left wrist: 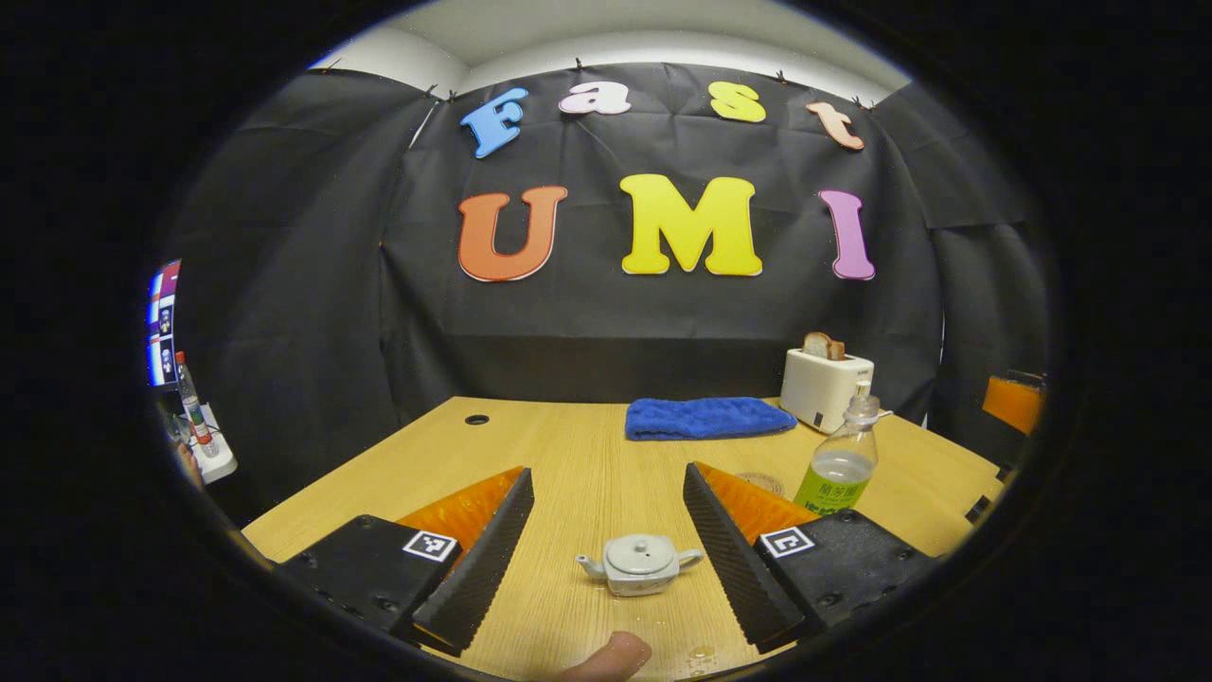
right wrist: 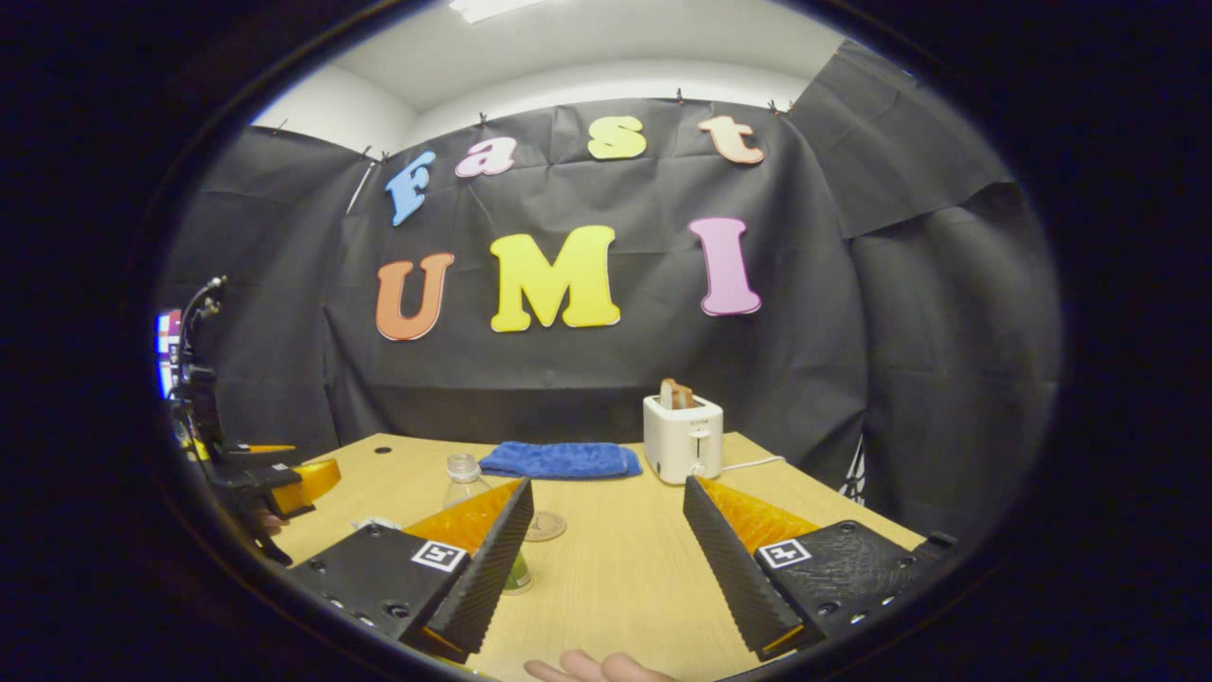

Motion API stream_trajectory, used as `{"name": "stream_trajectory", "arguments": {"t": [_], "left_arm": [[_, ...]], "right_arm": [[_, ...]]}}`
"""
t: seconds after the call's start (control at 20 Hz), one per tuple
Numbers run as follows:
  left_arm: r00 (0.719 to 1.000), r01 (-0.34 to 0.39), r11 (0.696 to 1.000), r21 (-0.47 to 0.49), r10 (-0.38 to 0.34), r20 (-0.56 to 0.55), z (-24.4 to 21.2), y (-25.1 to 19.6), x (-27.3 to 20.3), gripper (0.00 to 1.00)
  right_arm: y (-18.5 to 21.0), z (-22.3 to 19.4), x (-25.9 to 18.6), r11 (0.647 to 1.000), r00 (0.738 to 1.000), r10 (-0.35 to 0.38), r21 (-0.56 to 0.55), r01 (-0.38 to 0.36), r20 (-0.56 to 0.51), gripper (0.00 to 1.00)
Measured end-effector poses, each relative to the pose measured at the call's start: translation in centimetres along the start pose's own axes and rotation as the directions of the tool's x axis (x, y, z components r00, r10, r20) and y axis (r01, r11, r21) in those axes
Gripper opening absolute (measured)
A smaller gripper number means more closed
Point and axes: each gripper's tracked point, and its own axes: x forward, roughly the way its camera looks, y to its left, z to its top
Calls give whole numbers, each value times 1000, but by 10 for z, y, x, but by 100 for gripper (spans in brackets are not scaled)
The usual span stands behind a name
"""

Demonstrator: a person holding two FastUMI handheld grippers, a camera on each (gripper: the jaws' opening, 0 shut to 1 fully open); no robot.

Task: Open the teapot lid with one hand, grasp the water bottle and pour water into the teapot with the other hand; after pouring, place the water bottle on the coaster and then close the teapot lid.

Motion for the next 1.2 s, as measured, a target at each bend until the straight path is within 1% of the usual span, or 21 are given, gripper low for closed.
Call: {"name": "stream_trajectory", "arguments": {"t": [0.15, 0.2, 0.25, 0.3, 0.35, 0.4, 0.45, 0.5, 0.55, 0.6, 0.65, 0.7, 0.75, 0.8, 0.85, 0.9, 0.95, 1.0, 1.05, 1.15, 1.2], "left_arm": [[1000, 6, 999, 41, -5, -26, -25, -5, 24, 100], [999, 14, 999, 41, -13, -39, -32, -8, 29, 100], [998, 29, 999, 32, -27, -56, -38, -12, 33, 100], [997, 37, 999, 20, -36, -67, -42, -15, 37, 99], [996, 48, 999, 6, -48, -77, -46, -17, 39, 98], [994, 66, 998, -4, -66, -83, -49, -22, 41, 96], [993, 81, 997, -11, -82, -87, -52, -25, 41, 93], [993, 84, 996, -14, -85, -85, -53, -26, 41, 85], [994, 82, 997, -9, -83, -77, -53, -24, 41, 83], [994, 78, 997, 0, -78, -70, -54, -23, 42, 80], [994, 81, 997, 9, -80, -71, -56, -25, 43, 78], [993, 88, 996, 14, -86, -80, -60, -28, 44, 69], [991, 99, 995, 22, -96, -97, -66, -30, 44, 65], [989, 110, 993, 30, -107, -104, -70, -33, 44, 60], [986, 132, 990, 43, -127, -111, -73, -39, 44, 57], [987, 122, 991, 62, -115, -115, -75, -38, 43, 49], [989, 116, 990, 84, -108, -103, -73, -36, 44, 43], [990, 107, 990, 97, -97, -104, -75, -33, 45, 40], [992, 94, 990, 106, -84, -99, -75, -29, 46, 37], [993, 74, 992, 102, -65, -94, -75, -23, 47, 24], [993, 80, 993, 90, -71, -94, -74, -25, 49, 11]], "right_arm": [[-2, -19, 14, 1000, 999, 13, 5, -13, -33, 95], [-2, -26, 18, 1000, 999, 21, 7, -21, -49, 99], [-2, -32, 22, 1000, 998, 24, 7, -24, -66, 95], [-3, -37, 26, 1000, 997, 28, 9, -27, -79, 95], [-3, -43, 29, 999, 995, 32, 13, -31, -89, 92], [-3, -48, 33, 999, 994, 37, 17, -36, -102, 95], [-3, -54, 35, 999, 992, 41, 23, -39, -115, 96], [-3, -59, 36, 999, 991, 46, 29, -43, -128, 92], [-3, -64, 37, 998, 989, 51, 36, -47, -138, 92], [-3, -66, 38, 998, 988, 57, 39, -52, -144, 96], [-2, -68, 37, 998, 987, 63, 39, -58, -146, 96], [-1, -69, 37, 997, 987, 67, 36, -62, -145, 92], [-1, -70, 37, 997, 987, 68, 32, -64, -145, 92], [0, -70, 37, 997, 987, 70, 26, -67, -146, 96], [2, -70, 37, 997, 987, 74, 21, -71, -144, 96], [3, -69, 36, 997, 987, 77, 17, -75, -142, 96], [4, -69, 36, 997, 987, 80, 12, -79, -141, 92], [6, -70, 36, 996, 986, 84, 5, -84, -142, 96], [8, -71, 35, 996, 986, 85, 1, -85, -143, 92], [11, -71, 34, 996, 985, 90, -1, -91, -147, 92], [13, -71, 33, 996, 984, 93, -2, -94, -149, 95]]}}
